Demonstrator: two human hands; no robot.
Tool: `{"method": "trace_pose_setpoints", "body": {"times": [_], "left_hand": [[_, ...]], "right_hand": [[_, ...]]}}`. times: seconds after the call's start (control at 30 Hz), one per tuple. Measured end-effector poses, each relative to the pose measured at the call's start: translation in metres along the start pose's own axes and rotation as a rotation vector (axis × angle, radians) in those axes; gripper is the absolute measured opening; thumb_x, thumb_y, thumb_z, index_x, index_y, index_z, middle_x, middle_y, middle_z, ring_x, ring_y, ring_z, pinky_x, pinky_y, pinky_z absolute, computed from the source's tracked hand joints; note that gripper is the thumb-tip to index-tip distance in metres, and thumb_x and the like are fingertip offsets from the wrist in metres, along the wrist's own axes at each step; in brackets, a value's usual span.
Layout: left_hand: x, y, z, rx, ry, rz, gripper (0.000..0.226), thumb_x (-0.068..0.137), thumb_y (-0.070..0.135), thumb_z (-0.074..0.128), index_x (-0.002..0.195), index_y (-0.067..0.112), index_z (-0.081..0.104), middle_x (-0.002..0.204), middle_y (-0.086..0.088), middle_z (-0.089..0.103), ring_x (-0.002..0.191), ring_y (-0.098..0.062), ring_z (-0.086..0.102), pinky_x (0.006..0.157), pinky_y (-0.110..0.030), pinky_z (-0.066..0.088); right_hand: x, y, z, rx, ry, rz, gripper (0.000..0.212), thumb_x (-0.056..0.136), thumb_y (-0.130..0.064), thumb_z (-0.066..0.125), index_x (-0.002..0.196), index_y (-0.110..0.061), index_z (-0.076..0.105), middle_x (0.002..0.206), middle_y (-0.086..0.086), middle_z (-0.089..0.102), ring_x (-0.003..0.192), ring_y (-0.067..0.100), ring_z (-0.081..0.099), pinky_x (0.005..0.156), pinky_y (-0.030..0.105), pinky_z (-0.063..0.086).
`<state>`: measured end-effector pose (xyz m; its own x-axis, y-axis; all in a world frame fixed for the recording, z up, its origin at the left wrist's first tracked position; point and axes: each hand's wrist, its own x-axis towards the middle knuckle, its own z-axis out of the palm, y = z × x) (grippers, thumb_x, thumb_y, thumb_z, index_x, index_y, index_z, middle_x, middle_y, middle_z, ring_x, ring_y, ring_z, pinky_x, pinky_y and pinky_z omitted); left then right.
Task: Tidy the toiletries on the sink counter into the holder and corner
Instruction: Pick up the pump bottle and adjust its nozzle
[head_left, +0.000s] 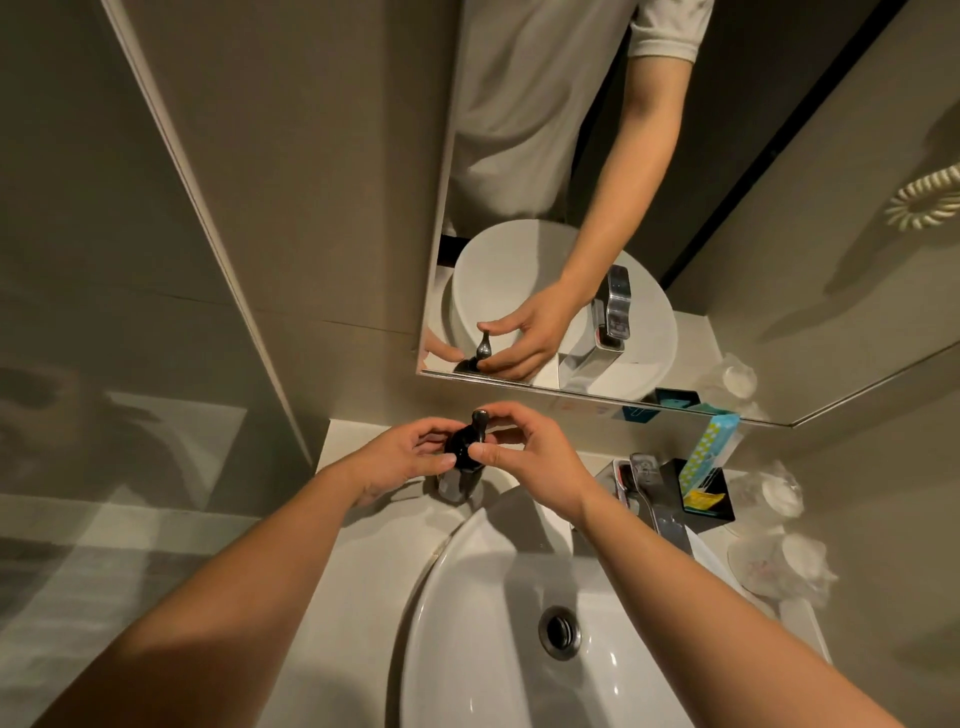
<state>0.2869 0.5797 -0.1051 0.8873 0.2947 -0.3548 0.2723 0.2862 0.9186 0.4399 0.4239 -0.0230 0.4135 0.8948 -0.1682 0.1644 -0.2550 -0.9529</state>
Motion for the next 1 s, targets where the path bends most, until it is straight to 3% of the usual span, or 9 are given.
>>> {"method": "trace_pose_setpoints", "body": {"times": [0.3, 0.53, 0.7, 0.87, 1.0], "left_hand": [[0.009, -0.013, 0.006, -0.065, 0.103, 0.038, 0.046, 0.091, -0.001, 0.07, 0.13, 0.021, 0.063, 0.124, 0.002, 0.072, 0.121, -0.012, 0.064, 0.095, -0.025, 0.053], [0.012, -0.016, 0.006, -0.044, 0.134, 0.058, 0.047, 0.091, -0.001, 0.07, 0.128, 0.029, 0.064, 0.128, -0.004, 0.067, 0.123, -0.014, 0.063, 0.1, -0.028, 0.052], [0.011, -0.016, 0.009, -0.024, 0.154, 0.07, 0.047, 0.091, 0.004, 0.072, 0.117, 0.044, 0.069, 0.125, 0.003, 0.069, 0.123, -0.011, 0.062, 0.097, -0.026, 0.052], [0.009, -0.013, 0.012, 0.033, 0.149, 0.077, 0.045, 0.093, 0.004, 0.07, 0.123, 0.038, 0.065, 0.125, 0.004, 0.069, 0.124, -0.01, 0.061, 0.106, -0.032, 0.05], [0.007, -0.009, 0.015, 0.128, 0.155, 0.082, 0.044, 0.095, 0.005, 0.067, 0.132, 0.028, 0.057, 0.131, -0.001, 0.063, 0.126, -0.011, 0.059, 0.112, -0.039, 0.046]], "right_hand": [[0.01, 0.008, 0.002, -0.013, 0.009, 0.031, 0.039, 0.078, -0.019, 0.085, 0.113, -0.022, 0.069, 0.103, -0.006, 0.073, 0.099, 0.008, 0.066, 0.095, 0.031, 0.054], [0.012, 0.007, 0.002, -0.016, 0.009, 0.034, 0.042, 0.08, -0.016, 0.084, 0.119, -0.017, 0.067, 0.11, 0.002, 0.073, 0.105, 0.015, 0.068, 0.098, 0.035, 0.054], [0.011, 0.006, 0.001, -0.042, 0.008, 0.054, 0.043, 0.079, -0.015, 0.084, 0.119, -0.017, 0.067, 0.108, -0.001, 0.073, 0.103, 0.009, 0.067, 0.096, 0.032, 0.054], [0.009, 0.005, -0.001, -0.066, -0.002, 0.071, 0.043, 0.079, -0.013, 0.084, 0.118, -0.017, 0.066, 0.111, 0.0, 0.072, 0.107, 0.013, 0.067, 0.097, 0.032, 0.054], [0.01, 0.001, -0.002, -0.117, -0.021, 0.069, 0.044, 0.08, -0.01, 0.083, 0.12, -0.014, 0.064, 0.112, 0.001, 0.071, 0.107, 0.014, 0.067, 0.094, 0.022, 0.052]]}}
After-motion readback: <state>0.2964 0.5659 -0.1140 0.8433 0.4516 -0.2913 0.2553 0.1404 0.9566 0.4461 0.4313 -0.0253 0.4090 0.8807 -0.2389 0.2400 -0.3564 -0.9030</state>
